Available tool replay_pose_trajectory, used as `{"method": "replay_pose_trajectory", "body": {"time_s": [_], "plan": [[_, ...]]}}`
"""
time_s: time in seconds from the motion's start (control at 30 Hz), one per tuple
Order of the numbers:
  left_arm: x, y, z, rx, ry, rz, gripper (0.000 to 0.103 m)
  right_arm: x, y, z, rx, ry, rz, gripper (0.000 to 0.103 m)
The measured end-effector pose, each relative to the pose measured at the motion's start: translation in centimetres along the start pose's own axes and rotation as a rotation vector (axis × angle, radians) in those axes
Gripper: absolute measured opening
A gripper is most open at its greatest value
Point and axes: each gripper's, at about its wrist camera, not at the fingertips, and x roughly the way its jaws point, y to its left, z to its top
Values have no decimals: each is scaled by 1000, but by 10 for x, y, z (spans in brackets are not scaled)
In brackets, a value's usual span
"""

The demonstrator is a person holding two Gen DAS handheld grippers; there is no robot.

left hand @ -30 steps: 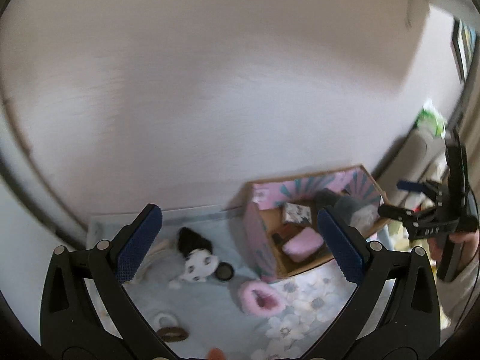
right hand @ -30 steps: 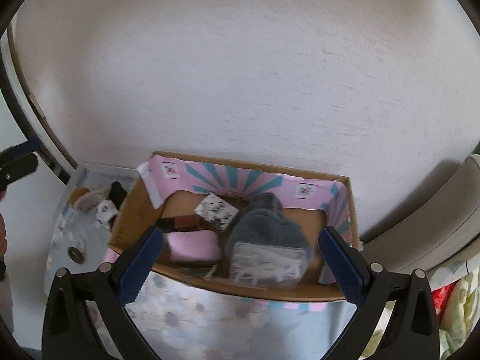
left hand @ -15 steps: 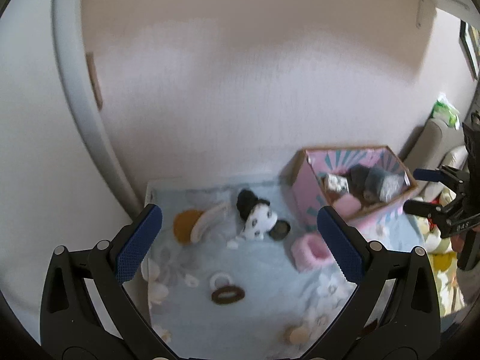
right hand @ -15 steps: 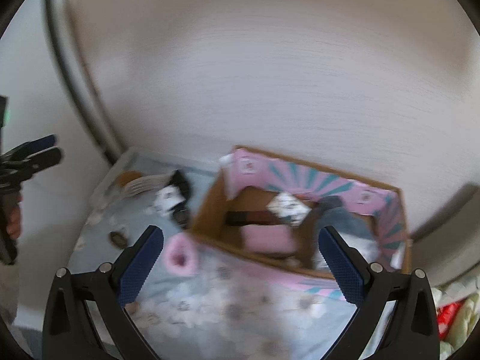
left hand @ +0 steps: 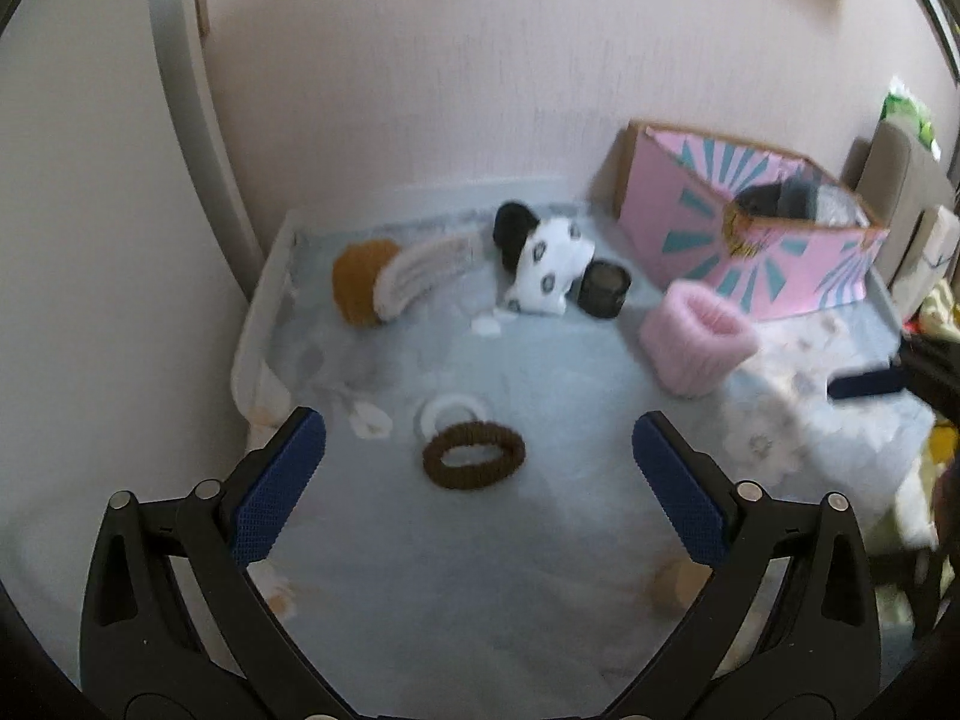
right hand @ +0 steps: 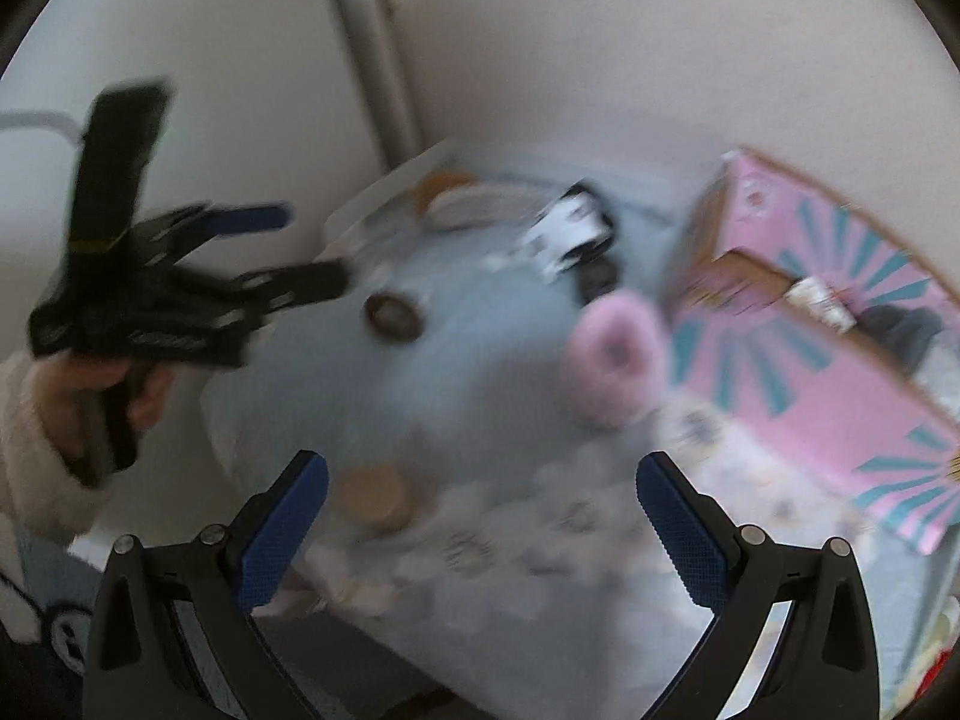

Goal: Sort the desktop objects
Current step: 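Move both tools back over the tray toward remaining items, then grasp the brown hair tie with the left tool while the right tool grasps the wooden round lid, then carry the hair tie and wooden lid into the pink box and release both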

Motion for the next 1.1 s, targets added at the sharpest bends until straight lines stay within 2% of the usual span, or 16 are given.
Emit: {"method": "replay_pose_trajectory", "body": {"time_s": [0.17,0.23,0.3,0.37,0.47,0.57,0.63,0.77,0.9,1.1], "plan": [[32,-8,-16,1,8,42,94,31,24,-27,-78,15,24,92],[41,-9,-19,-13,20,40,88,41,32,-32,-113,15,24,88],[47,-8,-21,-30,30,42,85,49,38,-34,-144,13,25,77],[51,-8,-23,-46,37,49,82,54,41,-34,-167,8,19,72],[56,-5,-27,-65,59,53,72,59,43,-32,-189,-7,6,68],[59,-4,-30,-70,79,45,57,64,43,-29,-191,-2,11,60],[58,-4,-31,-69,76,48,48,67,44,-30,-204,10,9,52],[58,-3,-31,-80,76,50,38,68,43,-33,-232,23,12,32],[56,-1,-31,-94,71,45,32,66,42,-34,-250,20,5,31],[48,-1,-26,-91,63,43,31,59,33,-30,-216,7,12,31]]}}
